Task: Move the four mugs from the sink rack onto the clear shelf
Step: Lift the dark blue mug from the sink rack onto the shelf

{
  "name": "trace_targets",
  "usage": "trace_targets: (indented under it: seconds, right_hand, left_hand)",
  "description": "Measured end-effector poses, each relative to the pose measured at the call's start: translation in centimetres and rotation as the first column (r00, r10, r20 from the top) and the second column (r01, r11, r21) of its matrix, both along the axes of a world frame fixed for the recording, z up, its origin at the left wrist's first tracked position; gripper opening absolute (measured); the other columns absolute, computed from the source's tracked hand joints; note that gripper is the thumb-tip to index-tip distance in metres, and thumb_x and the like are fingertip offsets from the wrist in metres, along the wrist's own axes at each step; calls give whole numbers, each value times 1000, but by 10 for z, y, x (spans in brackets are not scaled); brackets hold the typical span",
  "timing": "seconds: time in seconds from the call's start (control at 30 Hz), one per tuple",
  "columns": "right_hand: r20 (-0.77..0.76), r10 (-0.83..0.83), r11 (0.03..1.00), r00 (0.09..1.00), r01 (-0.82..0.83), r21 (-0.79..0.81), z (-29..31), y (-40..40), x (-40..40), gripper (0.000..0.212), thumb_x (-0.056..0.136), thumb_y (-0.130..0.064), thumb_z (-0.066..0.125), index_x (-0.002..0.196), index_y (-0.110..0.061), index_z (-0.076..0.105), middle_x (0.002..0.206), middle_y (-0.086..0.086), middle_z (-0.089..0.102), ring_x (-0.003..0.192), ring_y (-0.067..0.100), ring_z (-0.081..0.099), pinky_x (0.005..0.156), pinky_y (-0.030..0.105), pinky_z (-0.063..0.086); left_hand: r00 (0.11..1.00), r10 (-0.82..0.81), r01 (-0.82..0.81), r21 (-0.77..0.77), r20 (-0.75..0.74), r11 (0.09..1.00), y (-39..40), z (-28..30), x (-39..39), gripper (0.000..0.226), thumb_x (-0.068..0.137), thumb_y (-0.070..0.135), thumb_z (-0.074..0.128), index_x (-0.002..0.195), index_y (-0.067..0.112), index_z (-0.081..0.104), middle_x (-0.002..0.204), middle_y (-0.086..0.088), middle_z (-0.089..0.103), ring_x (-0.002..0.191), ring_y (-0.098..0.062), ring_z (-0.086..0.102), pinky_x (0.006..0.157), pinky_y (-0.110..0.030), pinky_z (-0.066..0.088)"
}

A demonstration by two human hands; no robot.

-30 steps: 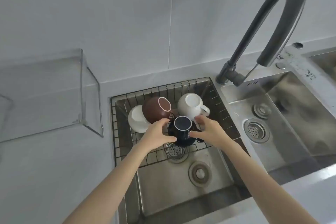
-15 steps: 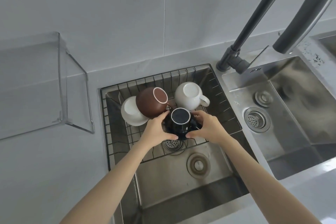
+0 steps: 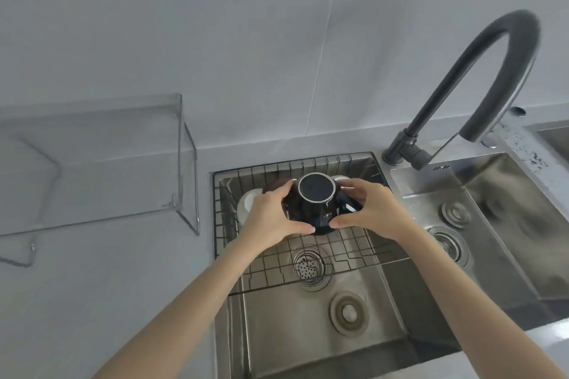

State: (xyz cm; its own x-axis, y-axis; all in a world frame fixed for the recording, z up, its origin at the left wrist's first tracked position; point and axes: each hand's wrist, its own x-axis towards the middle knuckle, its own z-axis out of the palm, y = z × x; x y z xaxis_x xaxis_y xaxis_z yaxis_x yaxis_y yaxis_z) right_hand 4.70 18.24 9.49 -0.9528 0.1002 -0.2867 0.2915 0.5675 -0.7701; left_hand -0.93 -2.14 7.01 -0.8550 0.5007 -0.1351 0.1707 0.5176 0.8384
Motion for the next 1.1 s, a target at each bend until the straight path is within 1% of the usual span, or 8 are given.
trace_targets:
  seconds: [0.1,0.2,0.3,0.43,0.6,0.77,0.9,1.1]
  right_hand:
    - [-116,40,999,992,-42,-16,48,-28,-22,74,48,-27,86,114,-34,56,109,-7,66,101,2,60,89,23,43]
    - [-232,121,990,965,-134,-38,93,-70,-47,70,47,-27,86,109,-39,57,107,-6,68,102,5,62,92,28,46]
    - [-304,196,971,932,-228,-73,124,-118,-77,71,47,-21,86,112,-30,59,108,0,70,102,10,64,97,36,47]
    - [-333,300,930,894,-352,-109,142,-187,-117,73,49,-18,86,116,-23,57,108,3,70,102,17,64,98,40,46]
    - [-285,451,857,846,-500,-126,141,-263,-164,67,55,-12,84,115,-22,56,110,4,69,105,14,62,100,35,45]
    - [-207,568,809,796,-586,-34,127,-330,-211,71,51,-21,84,115,-25,54,111,0,66,106,13,60,98,36,46]
    - [-155,594,799,789,-602,-3,105,-361,-237,73,50,-21,85,116,-24,52,116,0,63,109,16,57,98,40,46]
    - [-149,604,787,783,-616,-44,79,-379,-256,73,52,-17,84,118,-23,53,117,2,62,112,17,56,101,41,43]
  left_hand:
    - [989,74,-66,69,-130,995,-31,52,-10,83,45,31,85,120,21,51,107,-4,69,98,-18,64,90,-40,51]
    - [954,182,-158,116,-240,981,-78,102,-20,74,43,34,83,110,22,54,97,0,71,90,-15,65,84,-35,54]
    - [914,275,-247,128,-298,961,-126,136,-30,73,42,32,83,108,19,55,95,-3,71,89,-18,65,86,-39,53]
    - [870,396,-371,140,-294,918,-194,157,-43,68,42,27,84,105,21,57,92,-2,70,88,-18,65,85,-41,52]
    - [788,543,-520,158,-291,839,-262,156,-56,65,41,26,84,101,21,59,88,2,70,85,-17,64,81,-41,53]
    - [724,658,-628,196,-207,753,-311,135,-80,68,39,22,85,103,22,61,94,0,72,89,-18,65,84,-39,53]
    - [698,699,-670,203,-156,714,-330,111,-98,69,39,20,85,104,23,61,95,0,71,90,-18,66,84,-36,52]
    - [665,728,-703,191,-168,685,-343,89,-114,68,41,20,85,105,22,59,90,6,67,88,-14,64,80,-28,50]
